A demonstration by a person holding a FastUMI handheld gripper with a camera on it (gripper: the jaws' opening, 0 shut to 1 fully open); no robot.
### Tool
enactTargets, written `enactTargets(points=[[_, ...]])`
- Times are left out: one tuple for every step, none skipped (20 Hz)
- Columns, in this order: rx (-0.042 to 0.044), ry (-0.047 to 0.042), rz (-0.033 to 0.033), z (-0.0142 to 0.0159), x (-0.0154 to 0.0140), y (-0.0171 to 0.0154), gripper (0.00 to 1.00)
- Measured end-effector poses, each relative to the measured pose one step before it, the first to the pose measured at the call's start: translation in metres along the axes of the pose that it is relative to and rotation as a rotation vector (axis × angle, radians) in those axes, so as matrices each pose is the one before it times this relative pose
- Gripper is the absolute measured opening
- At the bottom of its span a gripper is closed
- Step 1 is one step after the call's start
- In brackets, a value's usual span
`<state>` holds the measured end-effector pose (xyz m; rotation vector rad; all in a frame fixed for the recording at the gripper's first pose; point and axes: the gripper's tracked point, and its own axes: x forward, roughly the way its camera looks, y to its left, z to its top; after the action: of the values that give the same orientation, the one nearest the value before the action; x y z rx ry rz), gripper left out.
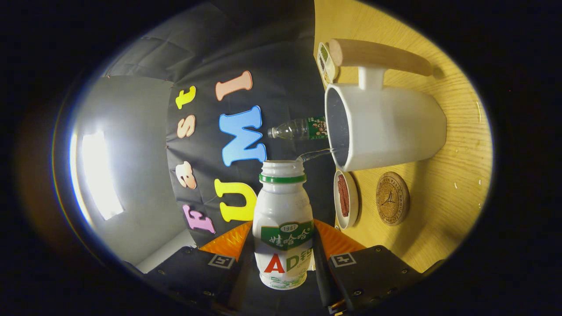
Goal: Take the bottle from table, then pour the juice into the cup, finally place the bottle on the coaster
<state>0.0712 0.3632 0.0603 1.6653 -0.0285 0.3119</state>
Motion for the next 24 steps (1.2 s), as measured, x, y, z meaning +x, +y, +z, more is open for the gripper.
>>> enactTargets(points=[[0.00484, -0.00174, 0.00048, -0.00037, 0.00064, 0.0013, 0.64], [0.00378, -0.00245, 0.00046, -0.0001, 0.00032, 0.0003, 0.64], [0.00222, -0.00053, -0.00115, 0.0006, -0.00012, -0.00028, 0.64], [0.00148, 0.00004, -0.00094, -0.00052, 0.00027, 0.00012, 0.64], [0.00275, -0.00154, 0.00015, 0.00036, -0.00037, 0.00044, 0.64], [0.00241, -0.0012, 0.00021, 0.00078, -0.00007, -0.00054, 0.64], [0.00199, -0.00068, -0.00092, -0.00047, -0.00028, 0.00051, 0.64], [0.00463, 0.00005, -0.00409, 0.00033, 0.00034, -0.0002, 0.64], [-0.00007, -0.00153, 0.00255, 0.0014, -0.00142, 0.00053, 0.64], [-0.00291, -0.0024, -0.00104, 0.00092, 0.00012, -0.0007, 0.64], [-0.00087, -0.00211, -0.00149, 0.00027, -0.00047, -0.00138, 0.64], [0.00539, -0.00364, 0.00093, 0.00193, -0.00006, -0.00052, 0.64], [0.00704, -0.00099, 0.00316, 0.00023, -0.00067, 0.00149, 0.64], [0.00411, -0.00146, 0.002, 0.00044, 0.00022, 0.00029, 0.64], [0.00112, -0.00007, -0.00132, -0.0004, -0.00051, -0.00004, 0.64], [0.00249, -0.00316, -0.00028, 0.0008, 0.00011, -0.00056, 0.65], [0.00312, -0.0024, -0.00035, 0.0012, -0.00066, 0.00003, 0.64], [0.00308, -0.00373, -0.00002, 0.0012, -0.00039, -0.00025, 0.64], [0.00379, -0.00005, -0.00057, 0.00067, -0.00081, 0.00033, 0.64], [0.00383, -0.0018, 0.00127, 0.00013, 0.00056, -0.00013, 0.64], [0.00254, -0.00042, 0.0001, -0.00169, 0.00065, -0.00014, 0.64], [0.002, -0.00181, -0.00071, 0.00025, 0.00031, -0.00036, 0.64], [0.00279, -0.00238, 0.00202, 0.00071, -0.00076, 0.00032, 0.64], [0.0051, -0.00128, 0.00046, 0.0014, 0.00002, -0.00062, 0.64]])
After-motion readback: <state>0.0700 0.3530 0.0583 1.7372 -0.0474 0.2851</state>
